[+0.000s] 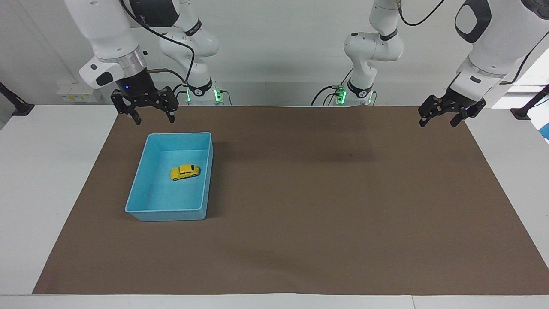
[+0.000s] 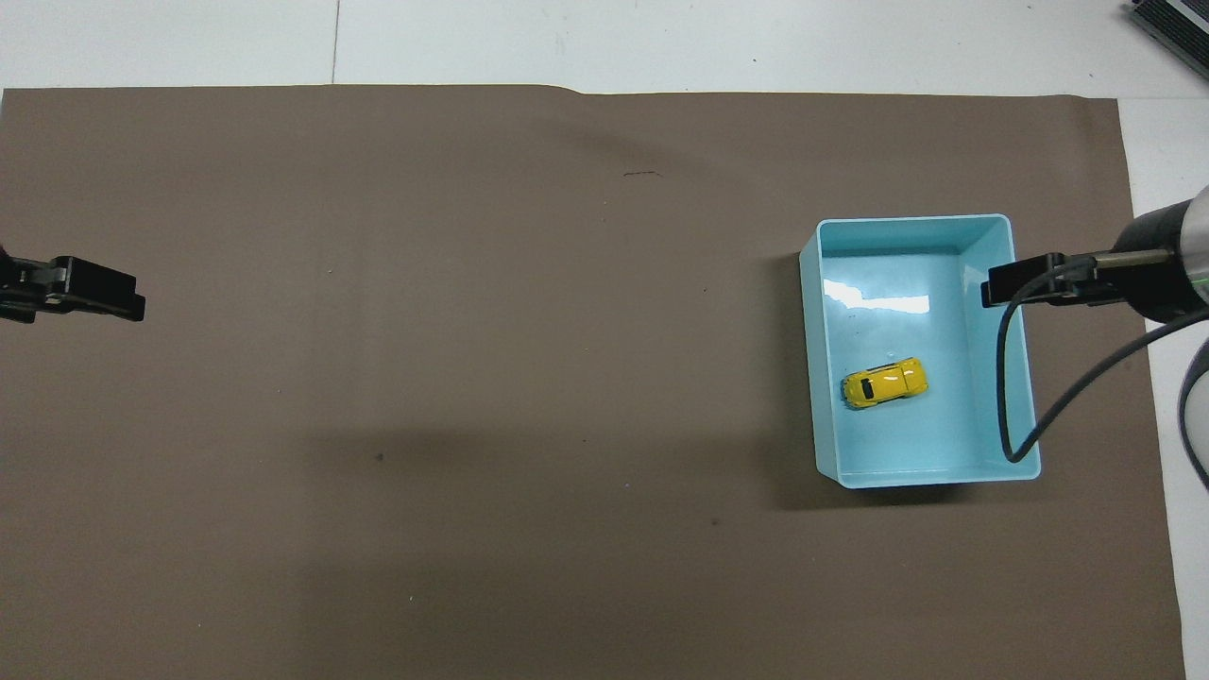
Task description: Wind up and store yellow beetle car
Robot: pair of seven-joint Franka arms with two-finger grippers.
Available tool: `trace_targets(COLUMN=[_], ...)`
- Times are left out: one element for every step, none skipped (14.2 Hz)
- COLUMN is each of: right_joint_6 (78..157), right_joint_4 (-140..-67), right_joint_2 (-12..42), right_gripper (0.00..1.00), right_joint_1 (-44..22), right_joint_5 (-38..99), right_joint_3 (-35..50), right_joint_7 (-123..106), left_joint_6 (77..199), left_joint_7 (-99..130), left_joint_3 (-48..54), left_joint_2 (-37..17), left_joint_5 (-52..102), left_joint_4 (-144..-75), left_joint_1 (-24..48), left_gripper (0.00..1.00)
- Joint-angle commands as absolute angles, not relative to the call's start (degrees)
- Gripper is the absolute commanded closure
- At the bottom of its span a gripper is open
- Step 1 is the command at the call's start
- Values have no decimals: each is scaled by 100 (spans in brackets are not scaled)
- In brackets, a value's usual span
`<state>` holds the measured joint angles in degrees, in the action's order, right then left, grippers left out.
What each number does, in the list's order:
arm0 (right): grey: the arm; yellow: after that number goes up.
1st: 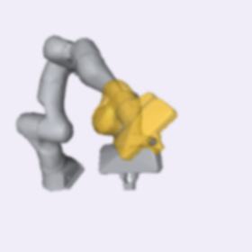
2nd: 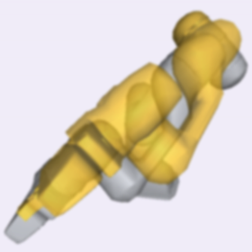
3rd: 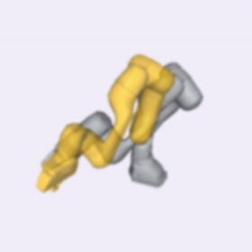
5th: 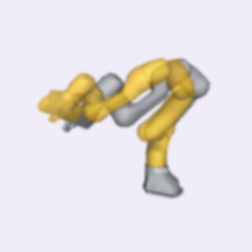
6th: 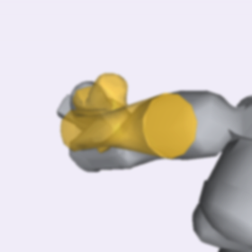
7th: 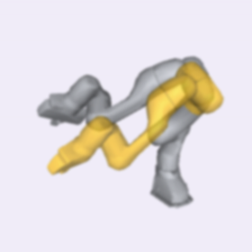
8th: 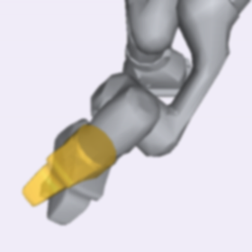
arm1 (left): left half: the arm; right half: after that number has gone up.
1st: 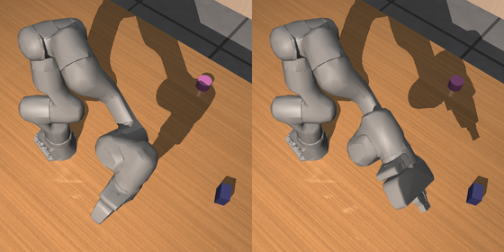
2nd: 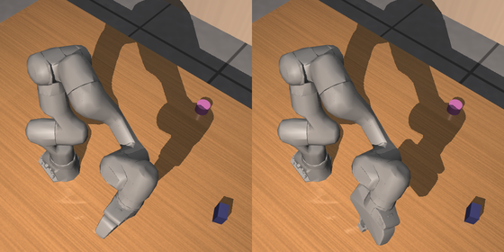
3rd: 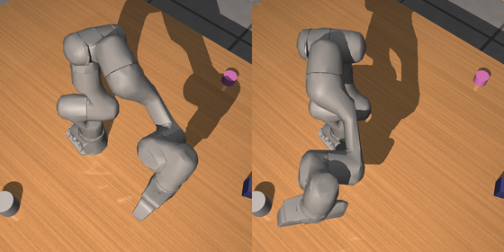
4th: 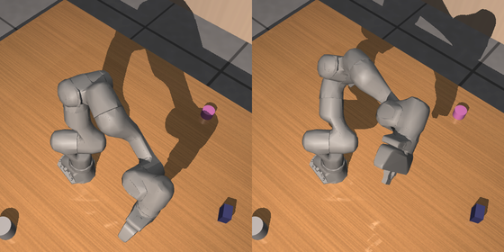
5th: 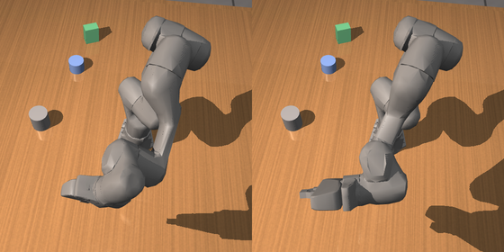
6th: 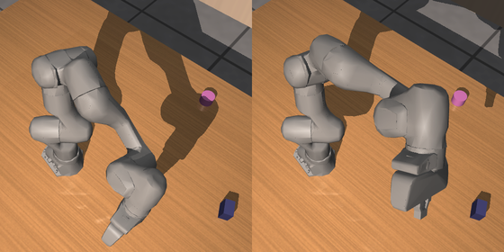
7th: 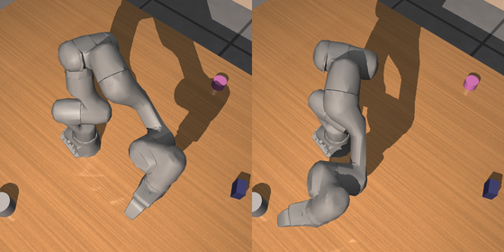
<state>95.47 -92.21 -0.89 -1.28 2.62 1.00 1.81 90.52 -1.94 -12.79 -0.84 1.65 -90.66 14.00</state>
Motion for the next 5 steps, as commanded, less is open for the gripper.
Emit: trace_targets(right_joint_6=[9510,9510,9510,9510,9518], right_joint_4=[-9167,-9167,-9167,-9167,-9167], right_joint_2=[-105,-132,-141,-141,-141], right_gripper=[0,0,0,0,0], right_joint_1=[-79,-79,-70,-70,-70], right_joint_5=[273,272,272,272,281], right_joint_3=[114,114,114,123,123], right_joint_7=[237,237,246,246,246], left_joint_6=[8965,8974,8965,8965,8965], left_joint_7=[-158,-158,-158,-158,-158], left_joint_3=[-1292,-1292,-1292,-1292,-1292], left_joint_2=[-105,-105,-105,-105,-105], left_joint_5=[211,211,211,211,211], left_joint_4=[-9009,-9009,-9009,-9009,-9009], left_joint_1=[1397,1397,1397,1397,1397], left_gripper=[0,0,0,0,0])
